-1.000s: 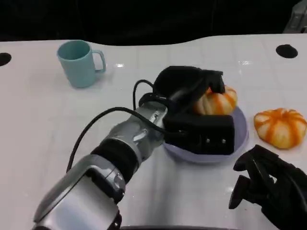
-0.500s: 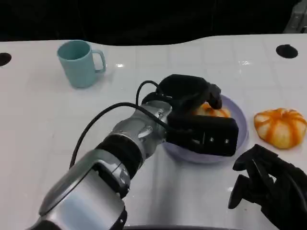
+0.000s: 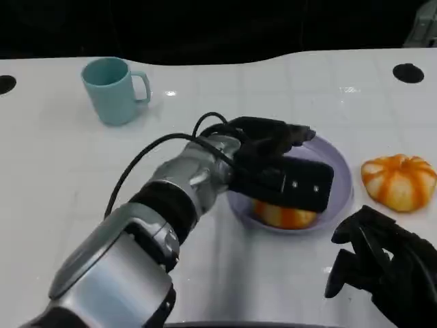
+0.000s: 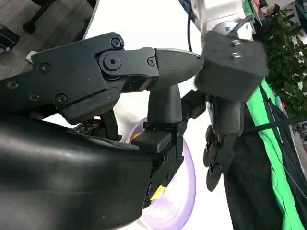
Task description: Grasp the bread from the table and place it into the plate.
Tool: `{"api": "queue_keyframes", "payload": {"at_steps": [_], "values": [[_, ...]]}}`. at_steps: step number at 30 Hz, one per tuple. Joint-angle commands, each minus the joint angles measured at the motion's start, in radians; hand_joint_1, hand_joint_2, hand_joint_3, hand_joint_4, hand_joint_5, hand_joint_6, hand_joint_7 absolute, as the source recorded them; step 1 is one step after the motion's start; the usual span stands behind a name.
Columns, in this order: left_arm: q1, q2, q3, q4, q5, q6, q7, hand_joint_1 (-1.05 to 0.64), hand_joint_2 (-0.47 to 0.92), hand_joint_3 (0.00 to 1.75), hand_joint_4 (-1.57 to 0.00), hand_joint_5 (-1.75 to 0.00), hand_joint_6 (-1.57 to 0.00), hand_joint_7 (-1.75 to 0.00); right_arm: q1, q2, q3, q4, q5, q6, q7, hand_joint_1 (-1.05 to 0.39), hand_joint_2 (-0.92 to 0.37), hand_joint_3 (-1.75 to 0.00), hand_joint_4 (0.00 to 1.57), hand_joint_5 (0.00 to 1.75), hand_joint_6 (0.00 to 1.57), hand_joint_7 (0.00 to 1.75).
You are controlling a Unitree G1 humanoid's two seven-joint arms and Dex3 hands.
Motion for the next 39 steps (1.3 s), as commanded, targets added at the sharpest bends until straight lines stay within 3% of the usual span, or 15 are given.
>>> {"api": "queue_keyframes", "payload": {"at_steps": [1, 11, 16, 17, 20, 22, 24, 30, 33, 36, 39], "values": [[-0.029, 0.028, 0.02, -0.026, -0.02, -0.002, -0.045, -0.99, 0.92, 0.67, -0.02, -0.01, -0.11, -0.03, 0.0, -0.009, -0.013, 0.005, 0.009, -0.012, 0.002, -0.44, -0.92, -0.38, 0.64, 1.75, 0.48, 1.63], [0.08, 0.112, 0.214, -0.17, -0.261, -0.106, -0.195, -0.9, 0.92, 0.65, -0.15, -0.09, -0.2, -0.06, -0.007, -0.009, -0.017, 0.013, 0.012, -0.011, 0.004, -0.44, -0.92, -0.39, 0.63, 1.75, 0.47, 1.64], [0.224, 0.12, 0.337, -0.317, -0.43, -0.087, -0.242, -0.82, 0.92, 0.57, -0.31, -0.2, -0.31, -0.11, -0.008, -0.006, -0.014, 0.01, 0.009, -0.005, -0.005, -0.43, -0.92, -0.39, 0.63, 1.75, 0.47, 1.63], [0.264, 0.109, 0.377, -0.364, -0.489, -0.065, -0.249, -0.78, 0.92, 0.53, -0.38, -0.25, -0.38, -0.14, -0.007, -0.005, -0.014, 0.01, 0.009, -0.005, -0.006, -0.43, -0.92, -0.39, 0.63, 1.75, 0.47, 1.63], [0.36, 0.085, 0.461, -0.504, -0.623, 0.03, -0.263, -0.69, 0.92, 0.45, -0.5, -0.71, -0.66, -0.16, -0.008, -0.003, -0.013, 0.003, 0.009, 0.006, -0.016, -0.43, -0.92, -0.39, 0.63, 1.75, 0.47, 1.63], [0.42, 0.074, 0.497, -0.615, -0.698, 0.12, -0.27, -0.66, 0.92, 0.45, -0.57, -0.84, -0.77, -0.21, -0.007, -0.004, -0.012, 0.006, 0.01, 0.001, -0.013, -0.43, -0.92, -0.39, 0.63, 1.75, 0.47, 1.63], [0.476, 0.065, 0.528, -0.721, -0.773, 0.207, -0.282, -0.62, 0.92, 0.47, -0.62, -1.04, -0.83, -0.33, -0.007, -0.006, -0.011, 0.01, 0.007, -0.007, -0.008, -0.43, -0.92, -0.39, 0.63, 1.75, 0.47, 1.63], [0.625, 0.042, 0.614, -1.0, -0.984, 0.474, -0.252, -0.63, 0.92, 0.41, -0.68, -1.5, -0.7, -1.09, -0.008, -0.006, -0.01, 0.012, 0.006, -0.007, -0.008, -0.44, -0.92, -0.38, 0.62, 1.75, 0.47, 1.63], [0.675, 0.036, 0.639, -1.094, -1.044, 0.572, -0.218, -0.63, 0.92, 0.41, -0.69, -1.67, -0.65, -1.32, -0.008, -0.003, -0.012, 0.007, 0.011, 0.001, -0.013, -0.44, -0.92, -0.37, 0.62, 1.75, 0.47, 1.63], [0.752, 0.029, 0.662, -1.202, -1.105, 0.657, -0.184, -0.64, 0.92, 0.44, -0.71, -1.74, -0.55, -1.58, -0.007, -0.006, -0.009, 0.004, 0.006, -0.001, -0.013, -0.43, -0.92, -0.39, 0.63, 1.75, 0.47, 1.63], [0.833, 0.018, 0.675, -1.294, -1.149, 0.693, -0.16, -0.63, 0.92, 0.44, -0.74, -1.75, -0.53, -1.66, -0.006, -0.01, -0.007, -0.004, 0.002, 0.006, -0.018, -0.43, -0.92, -0.41, 0.62, 1.75, 0.46, 1.63]]}}
